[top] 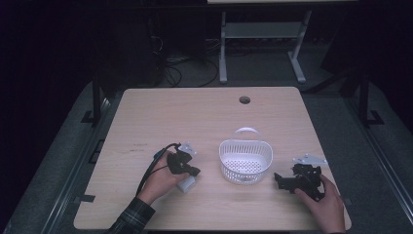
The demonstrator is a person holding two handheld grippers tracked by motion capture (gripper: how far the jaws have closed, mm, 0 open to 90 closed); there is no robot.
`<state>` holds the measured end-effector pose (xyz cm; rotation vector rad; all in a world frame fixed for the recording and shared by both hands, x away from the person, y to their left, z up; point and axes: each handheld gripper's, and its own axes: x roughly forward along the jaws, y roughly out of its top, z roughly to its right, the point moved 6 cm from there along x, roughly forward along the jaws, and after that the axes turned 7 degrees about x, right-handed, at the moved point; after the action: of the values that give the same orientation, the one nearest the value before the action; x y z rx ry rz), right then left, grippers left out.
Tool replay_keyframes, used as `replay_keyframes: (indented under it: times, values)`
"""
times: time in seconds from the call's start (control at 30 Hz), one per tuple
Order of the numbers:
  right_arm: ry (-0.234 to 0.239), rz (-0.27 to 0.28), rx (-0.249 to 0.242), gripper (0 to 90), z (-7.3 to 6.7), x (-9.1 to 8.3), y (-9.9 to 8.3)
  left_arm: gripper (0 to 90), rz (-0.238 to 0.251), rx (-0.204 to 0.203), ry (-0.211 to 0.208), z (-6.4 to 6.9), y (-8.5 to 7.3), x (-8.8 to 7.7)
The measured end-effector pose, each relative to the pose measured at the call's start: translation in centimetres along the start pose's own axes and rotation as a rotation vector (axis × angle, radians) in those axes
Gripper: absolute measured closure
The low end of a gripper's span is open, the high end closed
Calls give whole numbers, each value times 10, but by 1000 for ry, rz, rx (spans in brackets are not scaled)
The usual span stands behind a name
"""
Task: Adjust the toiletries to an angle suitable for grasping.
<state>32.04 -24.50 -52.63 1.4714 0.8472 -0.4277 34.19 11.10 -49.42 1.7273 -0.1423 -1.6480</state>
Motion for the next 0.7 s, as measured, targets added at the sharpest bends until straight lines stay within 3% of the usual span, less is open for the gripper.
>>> replay_keyframes:
  times: [0.17, 0.7]
  values:
    - [0, 0, 0, 0, 0, 0, 0, 900, -6, 15, 3, 4, -8, -5]
    - [0, 0, 0, 0, 0, 0, 0, 900, -1, 1, 29, 13, -36, -24]
